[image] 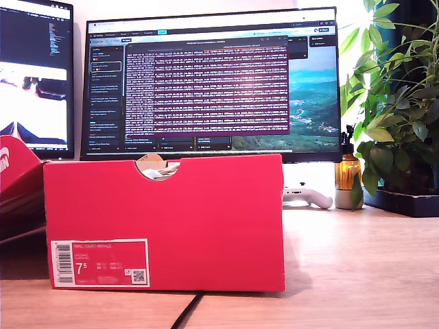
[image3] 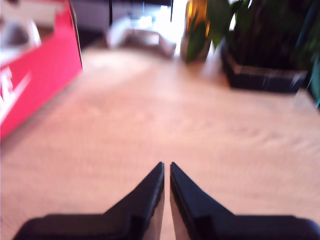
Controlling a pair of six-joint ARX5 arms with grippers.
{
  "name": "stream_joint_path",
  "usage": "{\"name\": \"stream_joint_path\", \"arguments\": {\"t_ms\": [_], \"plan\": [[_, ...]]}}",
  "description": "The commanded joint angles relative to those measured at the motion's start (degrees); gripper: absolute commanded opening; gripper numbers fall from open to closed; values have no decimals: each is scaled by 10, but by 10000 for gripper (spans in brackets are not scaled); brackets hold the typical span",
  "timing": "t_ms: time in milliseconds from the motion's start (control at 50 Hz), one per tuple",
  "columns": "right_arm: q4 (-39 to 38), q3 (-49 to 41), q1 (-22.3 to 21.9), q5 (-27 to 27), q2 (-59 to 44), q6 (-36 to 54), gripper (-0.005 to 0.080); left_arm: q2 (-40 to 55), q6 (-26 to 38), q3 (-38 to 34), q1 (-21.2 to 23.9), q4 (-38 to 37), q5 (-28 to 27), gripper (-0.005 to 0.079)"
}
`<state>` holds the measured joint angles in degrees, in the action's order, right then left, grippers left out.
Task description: Pack the white shoes by picking the first shoe and placing it inside the red shoebox, left side, then picking and rotating the second shoe and placing it in the shoebox
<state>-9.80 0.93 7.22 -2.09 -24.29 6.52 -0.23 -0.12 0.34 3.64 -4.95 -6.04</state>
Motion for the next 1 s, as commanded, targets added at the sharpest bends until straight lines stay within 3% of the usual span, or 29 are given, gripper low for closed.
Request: {"name": "stream_joint_path", "arguments": {"t_ms": [0,180,340,420,520,660,980], "plan": [[21,-7,1,0,38,8,-11,-5,-5,-18,-4,3,1,-19],[98,-7,1,-3,145,10,-11,-5,-10,-18,-10,2,6,-19],[168,-7,1,-66,228,3,-11,-5,-10,-18,-17,3,6,-19],[180,-6,0,-71,244,-2,-11,-5,-10,-18,-19,2,8,-19],[194,-6,2,-48,242,-6,-11,-5,-10,-18,-20,2,30,-19],[195,-5,3,33,242,-5,-11,-5,-11,-18,-21,-2,50,-19],[197,-4,2,23,242,-76,-11,-3,-14,-17,-21,-70,50,-19]]}}
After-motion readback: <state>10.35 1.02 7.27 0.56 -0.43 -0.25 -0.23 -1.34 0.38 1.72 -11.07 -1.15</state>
